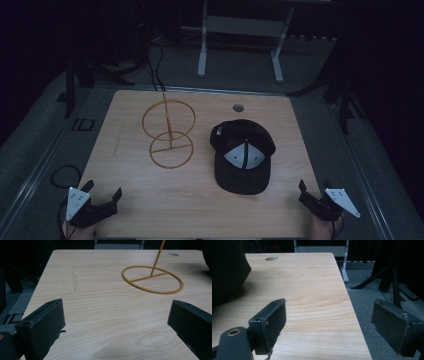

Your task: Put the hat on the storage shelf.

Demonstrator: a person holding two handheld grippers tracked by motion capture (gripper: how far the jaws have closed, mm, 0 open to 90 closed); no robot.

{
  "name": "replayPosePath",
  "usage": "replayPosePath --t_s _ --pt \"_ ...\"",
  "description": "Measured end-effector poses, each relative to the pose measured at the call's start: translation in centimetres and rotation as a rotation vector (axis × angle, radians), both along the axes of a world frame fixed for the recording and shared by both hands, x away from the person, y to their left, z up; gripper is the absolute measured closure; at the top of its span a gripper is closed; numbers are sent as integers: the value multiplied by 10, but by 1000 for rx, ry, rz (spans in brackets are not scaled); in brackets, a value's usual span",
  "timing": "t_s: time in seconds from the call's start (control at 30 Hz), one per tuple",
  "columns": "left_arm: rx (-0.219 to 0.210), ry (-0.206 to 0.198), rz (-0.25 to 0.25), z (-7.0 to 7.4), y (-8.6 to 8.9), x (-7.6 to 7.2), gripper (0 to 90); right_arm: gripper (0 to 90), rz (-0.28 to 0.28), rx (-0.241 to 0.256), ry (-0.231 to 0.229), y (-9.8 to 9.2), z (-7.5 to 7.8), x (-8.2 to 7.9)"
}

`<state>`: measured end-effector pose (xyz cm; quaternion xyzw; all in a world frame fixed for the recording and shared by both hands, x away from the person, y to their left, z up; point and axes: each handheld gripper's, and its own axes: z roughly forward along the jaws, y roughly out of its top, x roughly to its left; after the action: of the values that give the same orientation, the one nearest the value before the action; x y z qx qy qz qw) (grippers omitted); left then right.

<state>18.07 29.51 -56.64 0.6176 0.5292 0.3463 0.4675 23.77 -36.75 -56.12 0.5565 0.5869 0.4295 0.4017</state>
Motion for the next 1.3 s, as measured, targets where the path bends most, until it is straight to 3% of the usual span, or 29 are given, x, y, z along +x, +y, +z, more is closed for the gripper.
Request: replayPosePath --t_s 0.07,0.13,0.17,0.27,0.37,0.53,0.57,0.6,0.63,0.67,0.7,0.8,0.93,1.17,1.2,1.3 --pt "-27 -25 19 3 -2 0 15 129 36 -14 5 2 3 0" --pt "-27 -27 13 3 -4 0 15 130 43 -13 1 3 5 0" --pt "-23 -24 1 3 -5 0 15 132 67 11 5 2 9 0" --pt "17 -19 -26 3 -10 1 15 145 74 13 7 3 19 0" --pt "35 2 -39 2 -14 2 15 150 116 26 13 5 35 2" --pt "26 3 -55 3 -17 2 15 130 151 2 13 14 56 6" --pt "20 10 -58 4 -17 2 15 123 174 -6 16 20 67 10" --pt "7 58 -46 6 -18 2 15 122 187 1 15 22 72 11" --pt "7 58 -46 6 -18 2 15 122 187 1 15 22 72 11" --pt "-2 101 -51 10 -18 1 15 122 191 -5 21 30 84 16" --pt "-2 101 -51 10 -18 1 16 122 191 -5 21 30 84 16" --pt "-17 113 -99 13 -19 0 16 119 276 -38 0 44 102 23" --pt "-18 130 -145 12 -23 0 15 132 308 -59 -1 57 116 33" --pt "-27 136 -180 11 -27 0 15 118 361 -50 19 75 127 54" --pt "-29 135 -179 11 -27 0 16 111 361 -66 41 81 128 62" --pt "-27 134 -182 12 -27 0 16 111 368 -76 52 86 129 70"
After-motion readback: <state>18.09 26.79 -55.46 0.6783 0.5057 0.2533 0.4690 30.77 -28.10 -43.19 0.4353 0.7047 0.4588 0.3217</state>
